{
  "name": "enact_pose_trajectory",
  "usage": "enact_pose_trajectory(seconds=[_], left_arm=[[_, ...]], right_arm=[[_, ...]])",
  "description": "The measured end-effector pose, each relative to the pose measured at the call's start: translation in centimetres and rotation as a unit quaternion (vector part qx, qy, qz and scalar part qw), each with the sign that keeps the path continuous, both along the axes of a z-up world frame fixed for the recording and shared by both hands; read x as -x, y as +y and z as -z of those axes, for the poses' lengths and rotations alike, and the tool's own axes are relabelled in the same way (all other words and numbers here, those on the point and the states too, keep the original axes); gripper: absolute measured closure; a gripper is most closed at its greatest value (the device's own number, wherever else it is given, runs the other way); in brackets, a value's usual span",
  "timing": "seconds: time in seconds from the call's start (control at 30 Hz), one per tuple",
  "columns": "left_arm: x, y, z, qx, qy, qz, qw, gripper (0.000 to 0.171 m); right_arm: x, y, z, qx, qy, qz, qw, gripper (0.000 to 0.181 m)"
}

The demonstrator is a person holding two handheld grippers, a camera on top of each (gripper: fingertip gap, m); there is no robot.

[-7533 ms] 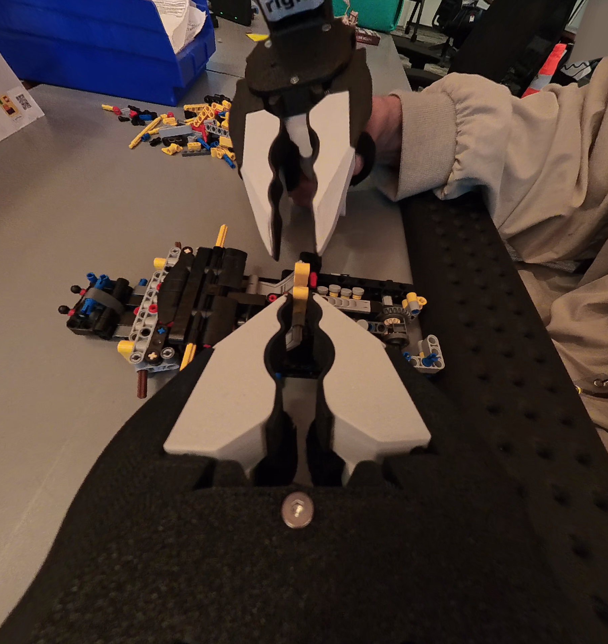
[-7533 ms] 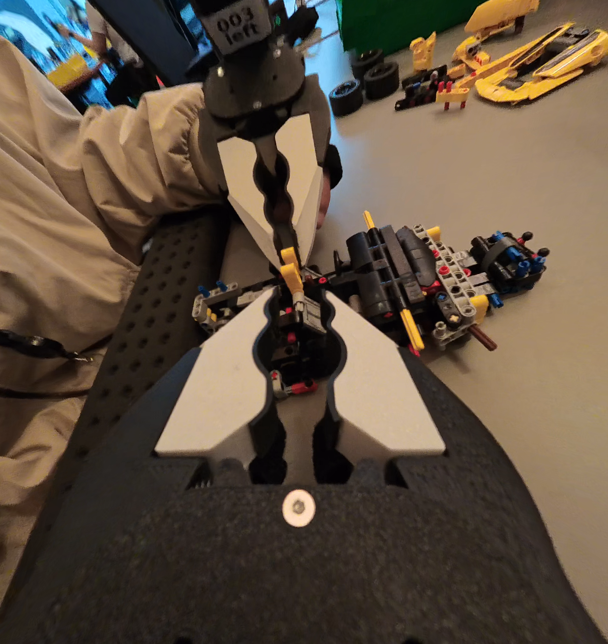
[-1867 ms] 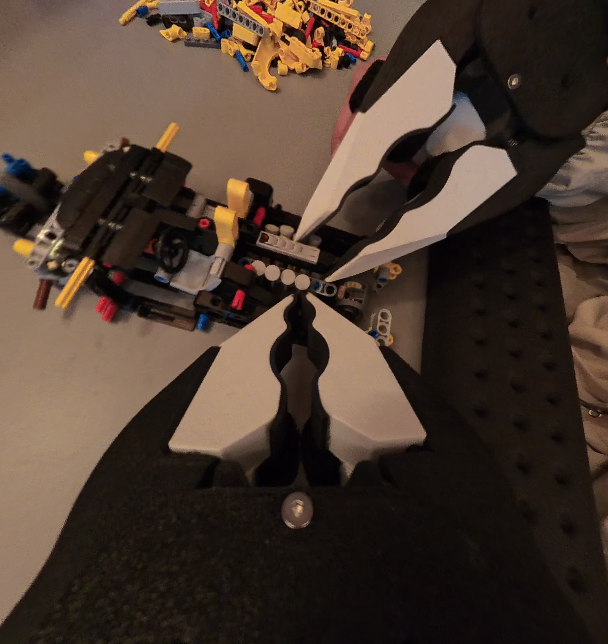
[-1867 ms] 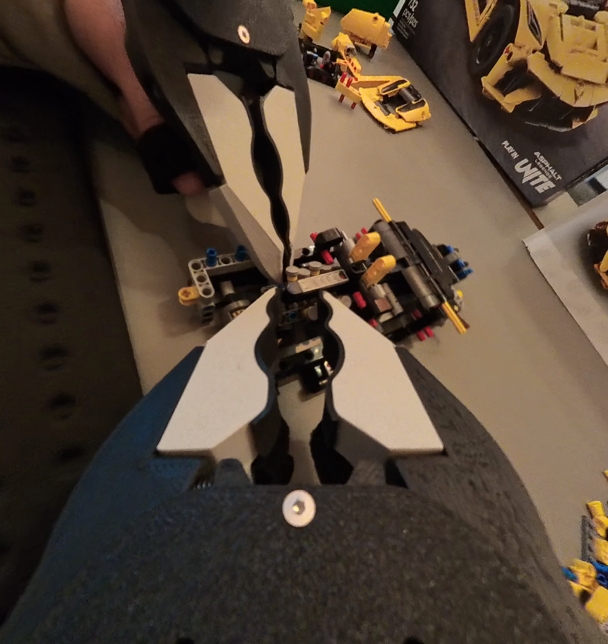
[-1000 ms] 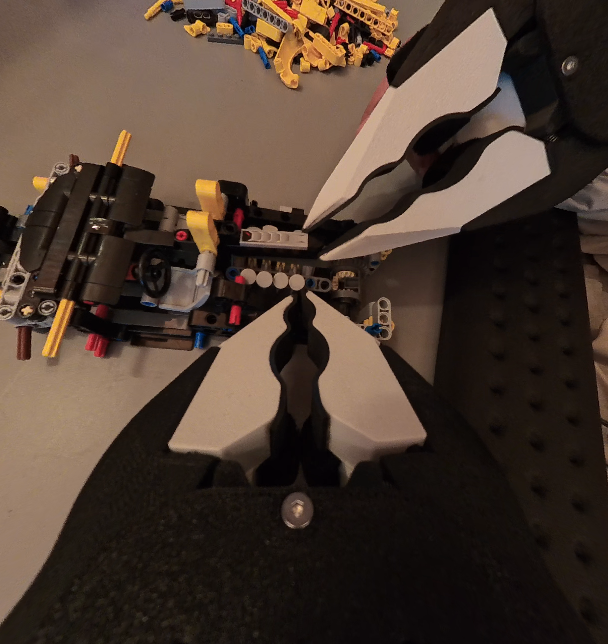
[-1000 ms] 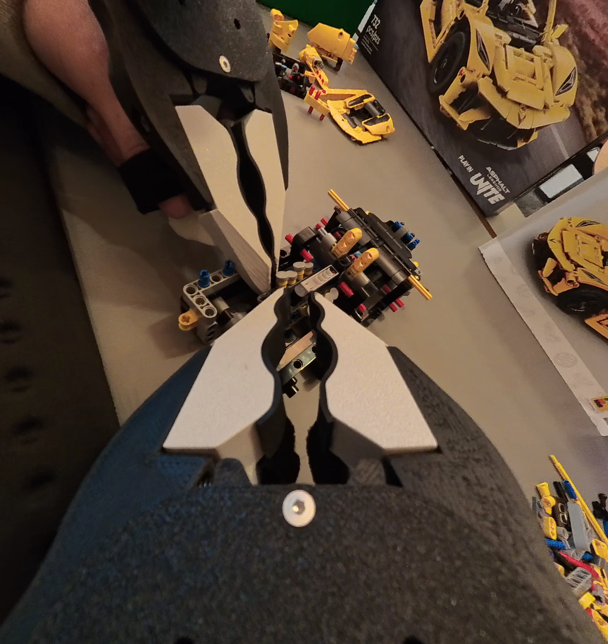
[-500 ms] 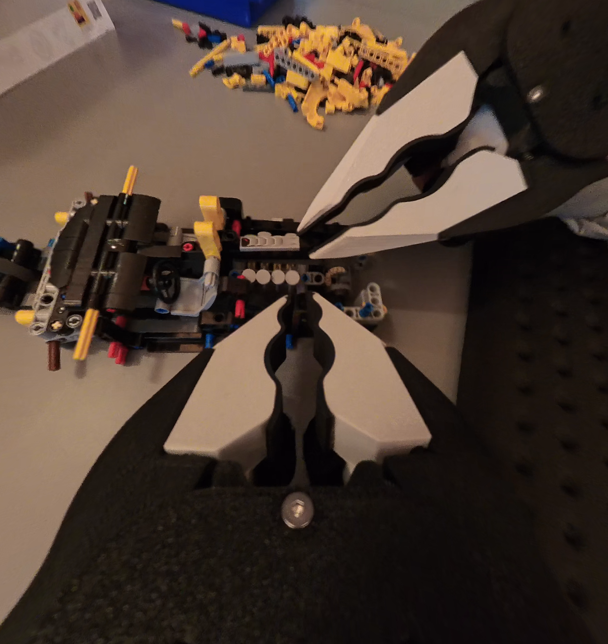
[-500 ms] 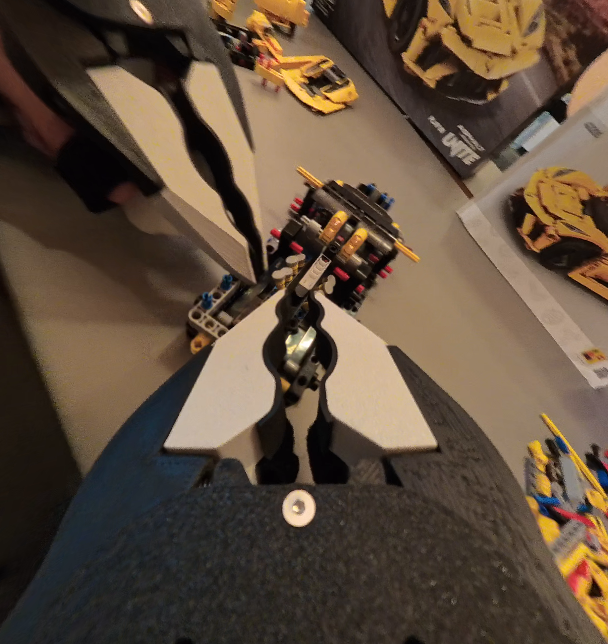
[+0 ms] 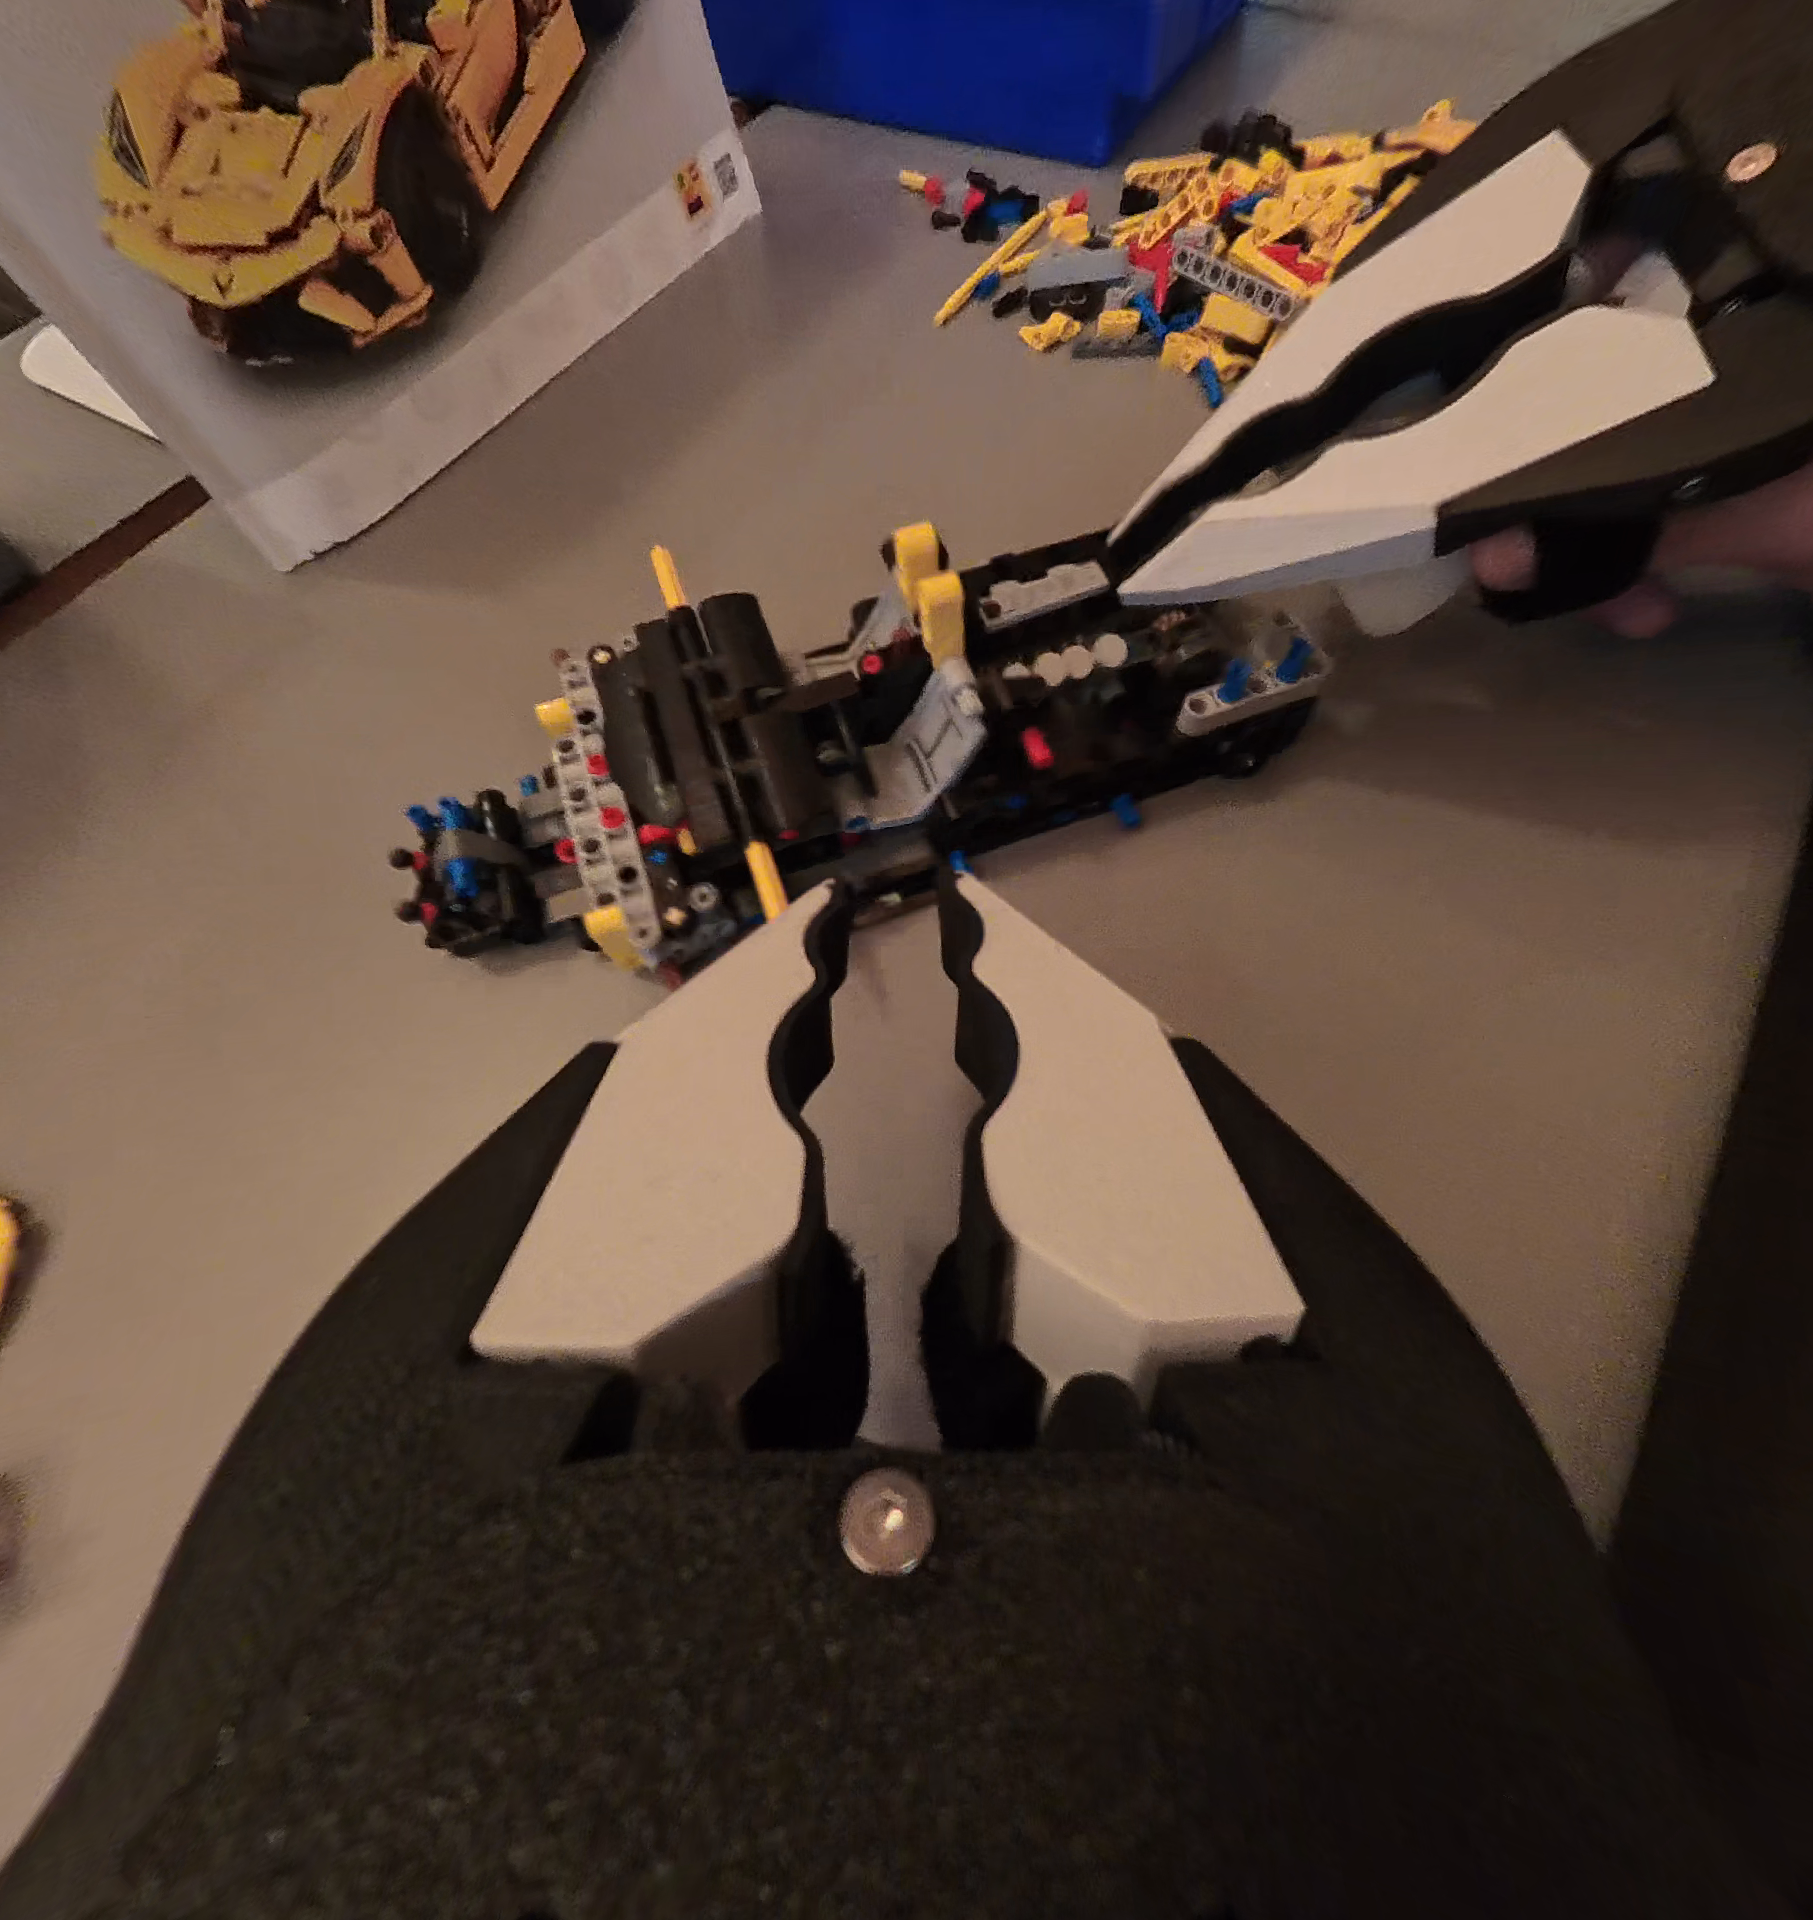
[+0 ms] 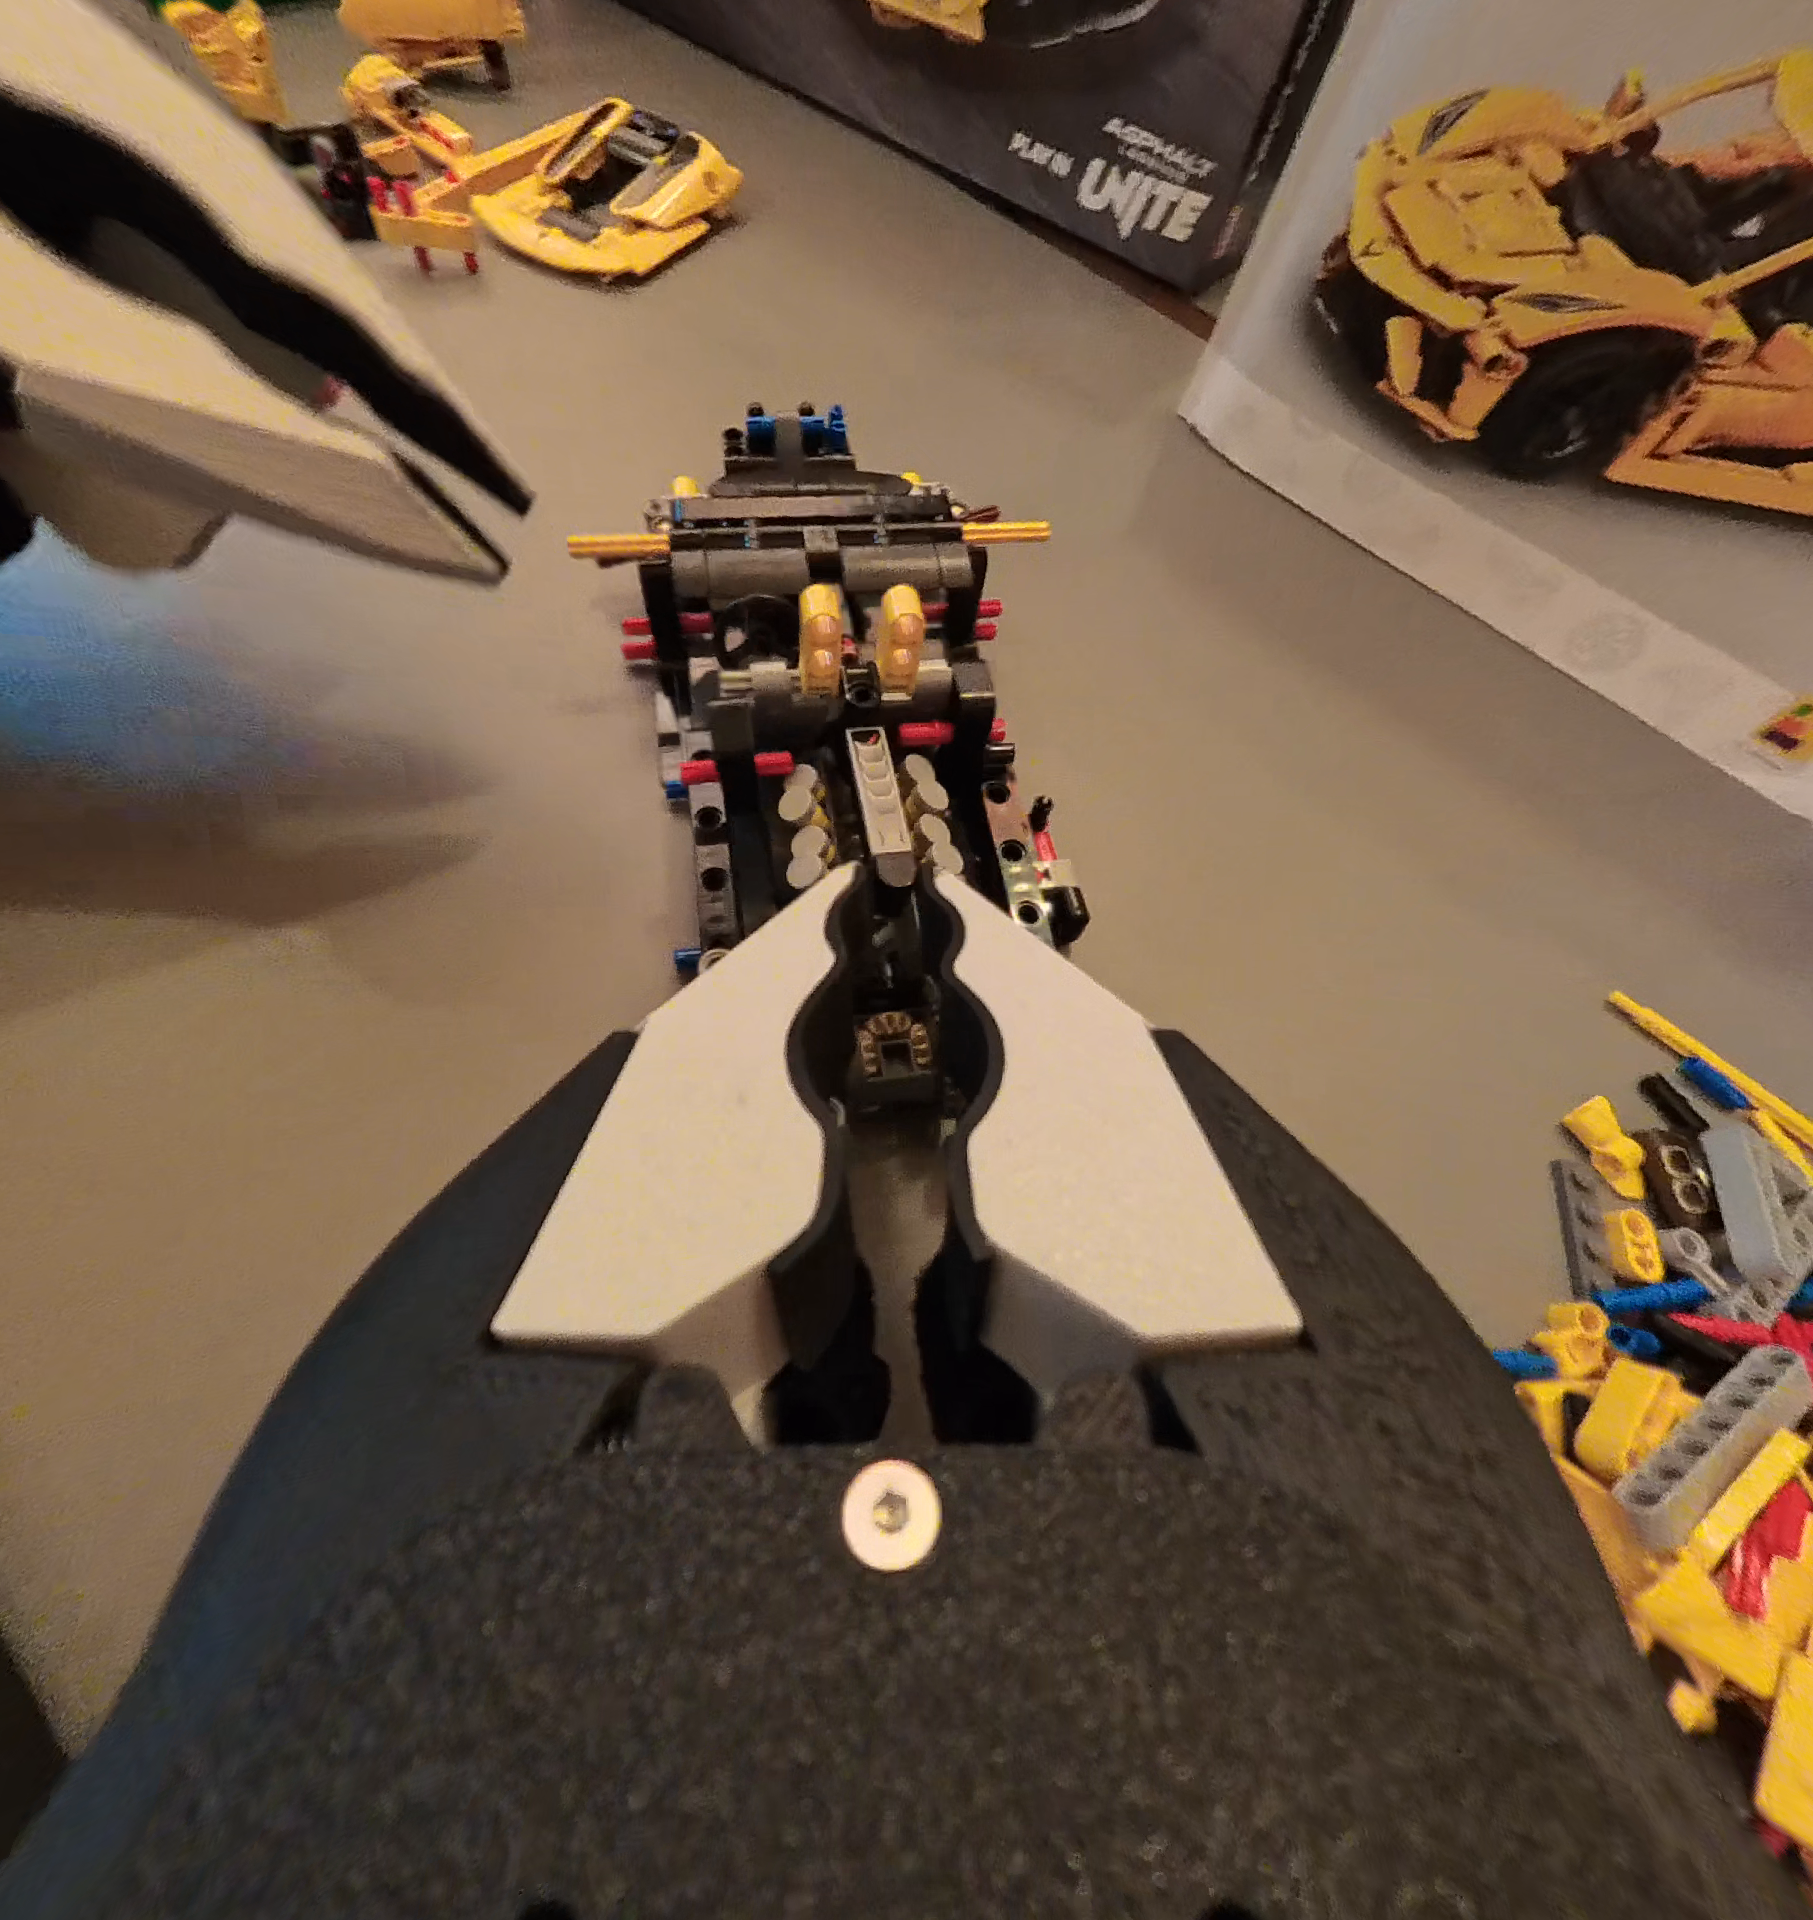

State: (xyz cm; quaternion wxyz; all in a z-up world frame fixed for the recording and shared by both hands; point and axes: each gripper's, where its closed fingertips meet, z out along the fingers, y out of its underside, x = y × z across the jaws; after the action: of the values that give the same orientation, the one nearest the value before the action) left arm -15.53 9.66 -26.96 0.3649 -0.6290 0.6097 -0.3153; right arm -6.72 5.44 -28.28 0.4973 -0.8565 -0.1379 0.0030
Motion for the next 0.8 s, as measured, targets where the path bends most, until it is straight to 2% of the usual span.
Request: enact_pose_trajectory(seconds=[0.03, 0.13, 0.2, 0.27, 0.37, 0.43, 0.53, 0.6, 0.73, 0.8], left_arm=[[-0.2, 0.3, -0.7, 0.000, 0.005, 0.014, 1.000, 0.154], [-0.8, 1.2, -1.4, 0.002, 0.038, 0.067, 0.997, 0.138], [-1.6, 3.4, -0.3, -0.014, 0.057, 0.068, 0.996, 0.127], [-2.3, 4.8, 1.2, 0.017, 0.071, 0.056, 0.996, 0.120], [-3.4, 4.2, 1.6, 0.119, 0.028, 0.050, 0.991, 0.119], [-3.7, 3.9, 1.7, 0.108, -0.005, 0.047, 0.993, 0.115], [-3.9, 3.7, 2.2, 0.044, 0.006, 0.046, 0.998, 0.107], [-4.2, 4.0, 2.4, 0.030, 0.006, 0.035, 0.999, 0.107], [-4.5, 4.0, 2.7, 0.022, -0.005, 0.015, 1.000, 0.108], [-4.3, 4.0, 2.9, 0.012, -0.005, 0.018, 1.000, 0.109]], right_arm=[[0.0, 0.0, -0.1, 0.012, 0.007, -0.011, 1.000, 0.174], [0.0, 0.4, -1.7, 0.028, 0.035, -0.039, 0.998, 0.159], [0.6, 0.9, -2.7, 0.053, 0.067, -0.058, 0.995, 0.157], [0.5, 1.8, -3.3, 0.079, 0.082, -0.060, 0.992, 0.155], [0.2, 2.9, -4.4, 0.091, 0.098, -0.062, 0.989, 0.155], [0.6, 3.4, -5.2, 0.107, 0.111, -0.074, 0.985, 0.152], [0.5, 4.8, -5.2, 0.163, 0.059, -0.082, 0.981, 0.149], [0.2, 6.1, -4.6, 0.205, 0.011, -0.078, 0.976, 0.151], [2.2, 6.4, -2.4, 0.331, -0.025, -0.129, 0.935, 0.159], [3.1, 6.9, -1.9, 0.355, -0.033, -0.145, 0.923, 0.160]])
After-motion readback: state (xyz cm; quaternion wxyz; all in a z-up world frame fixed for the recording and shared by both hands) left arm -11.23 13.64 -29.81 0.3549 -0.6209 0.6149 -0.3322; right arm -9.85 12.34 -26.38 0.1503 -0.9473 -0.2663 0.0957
